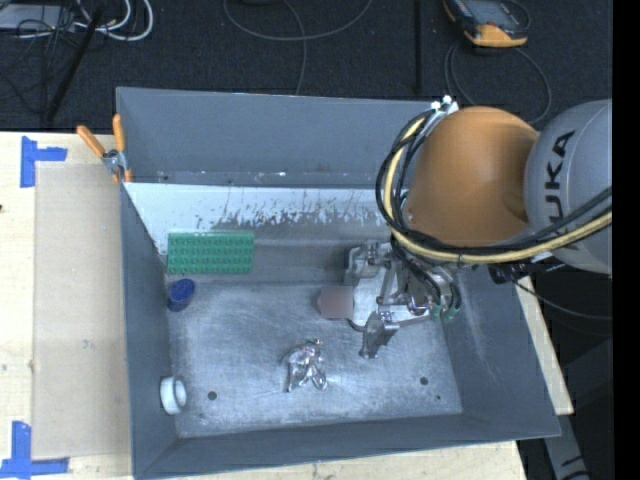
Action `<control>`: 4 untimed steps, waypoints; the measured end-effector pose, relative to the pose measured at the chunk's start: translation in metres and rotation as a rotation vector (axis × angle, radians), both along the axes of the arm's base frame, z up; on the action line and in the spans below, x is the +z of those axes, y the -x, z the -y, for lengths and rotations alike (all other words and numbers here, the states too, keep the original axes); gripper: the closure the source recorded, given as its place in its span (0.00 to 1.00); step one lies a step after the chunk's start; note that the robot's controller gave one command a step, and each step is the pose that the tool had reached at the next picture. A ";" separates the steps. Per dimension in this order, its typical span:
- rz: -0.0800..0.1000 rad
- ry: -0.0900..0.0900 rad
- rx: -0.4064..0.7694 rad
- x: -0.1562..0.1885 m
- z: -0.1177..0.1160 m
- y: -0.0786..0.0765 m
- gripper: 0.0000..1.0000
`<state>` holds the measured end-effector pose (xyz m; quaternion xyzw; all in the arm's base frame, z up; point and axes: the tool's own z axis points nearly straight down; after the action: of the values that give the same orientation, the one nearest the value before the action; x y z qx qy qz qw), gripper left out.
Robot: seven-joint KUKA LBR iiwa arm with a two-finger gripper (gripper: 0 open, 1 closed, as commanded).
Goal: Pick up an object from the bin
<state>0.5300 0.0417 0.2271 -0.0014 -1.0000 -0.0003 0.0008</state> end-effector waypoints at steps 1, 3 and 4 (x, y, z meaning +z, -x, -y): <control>0.002 0.000 -0.162 -0.158 0.000 0.000 0.00; 0.002 -0.001 -0.196 -0.154 -0.050 0.013 1.00; 0.004 -0.001 -0.197 -0.156 -0.049 0.013 0.00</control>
Offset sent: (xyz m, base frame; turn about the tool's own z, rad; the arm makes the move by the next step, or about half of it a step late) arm -0.0005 0.0005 -0.1571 0.1618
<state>0.5165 0.0908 0.0716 -0.0998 -0.9950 -0.0007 -0.0013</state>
